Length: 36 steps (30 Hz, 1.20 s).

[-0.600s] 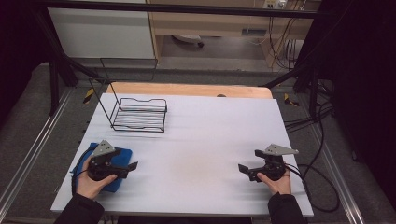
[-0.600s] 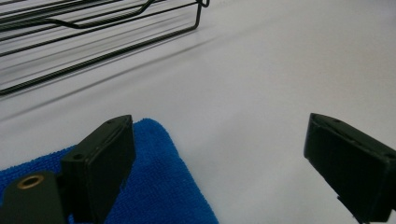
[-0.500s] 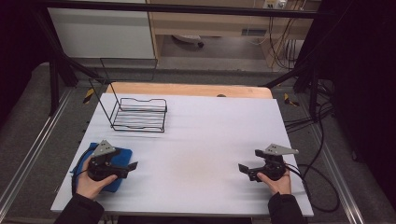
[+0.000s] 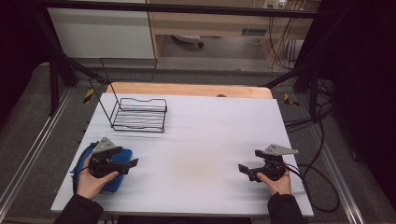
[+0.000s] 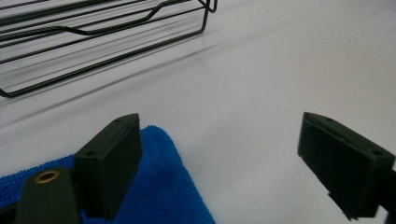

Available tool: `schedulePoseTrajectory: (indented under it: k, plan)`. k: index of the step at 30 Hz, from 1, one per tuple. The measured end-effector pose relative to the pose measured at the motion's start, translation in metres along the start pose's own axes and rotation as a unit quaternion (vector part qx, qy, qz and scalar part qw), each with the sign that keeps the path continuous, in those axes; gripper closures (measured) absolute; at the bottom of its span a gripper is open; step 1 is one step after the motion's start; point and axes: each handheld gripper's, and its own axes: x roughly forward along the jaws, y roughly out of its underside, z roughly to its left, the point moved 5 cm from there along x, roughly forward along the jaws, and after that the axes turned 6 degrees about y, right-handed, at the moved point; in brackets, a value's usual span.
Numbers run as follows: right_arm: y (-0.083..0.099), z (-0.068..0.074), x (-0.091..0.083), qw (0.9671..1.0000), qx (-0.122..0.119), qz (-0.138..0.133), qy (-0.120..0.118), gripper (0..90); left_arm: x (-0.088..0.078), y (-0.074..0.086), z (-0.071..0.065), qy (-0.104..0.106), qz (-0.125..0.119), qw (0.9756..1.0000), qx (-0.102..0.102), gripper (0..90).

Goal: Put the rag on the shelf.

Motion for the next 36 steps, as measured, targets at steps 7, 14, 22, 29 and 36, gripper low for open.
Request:
schedulePoseTrajectory:
  k: [7, 14, 22, 29, 36]
  plan:
    - [0.001, 0.0, 0.001, 1.0, -0.002, 0.005, 0.003, 1.0, 0.01, -0.002, 0.006, -0.01, 0.014, 0.9997, -0.015, 26.9]
    - [0.001, -0.001, 0.001, 1.0, -0.002, 0.007, 0.005, 1.0, 0.023, 0.002, 0.012, -0.024, 0.048, 0.9983, -0.022, 41.7]
    - [0.001, -0.001, 0.001, 1.0, -0.002, 0.007, 0.005, 1.0, 0.026, 0.007, 0.02, -0.049, 0.059, 0.9966, -0.031, 56.4]
    - [0.001, -0.001, 0.001, 1.0, -0.002, 0.007, 0.006, 1.1, 0.03, 0.013, 0.022, -0.069, 0.067, 0.995, -0.028, 63.8]
    - [0.001, -0.001, 0.001, 1.0, -0.002, 0.007, 0.006, 1.2, 0.03, 0.013, 0.022, -0.088, 0.07, 0.9934, -0.023, 75.2]
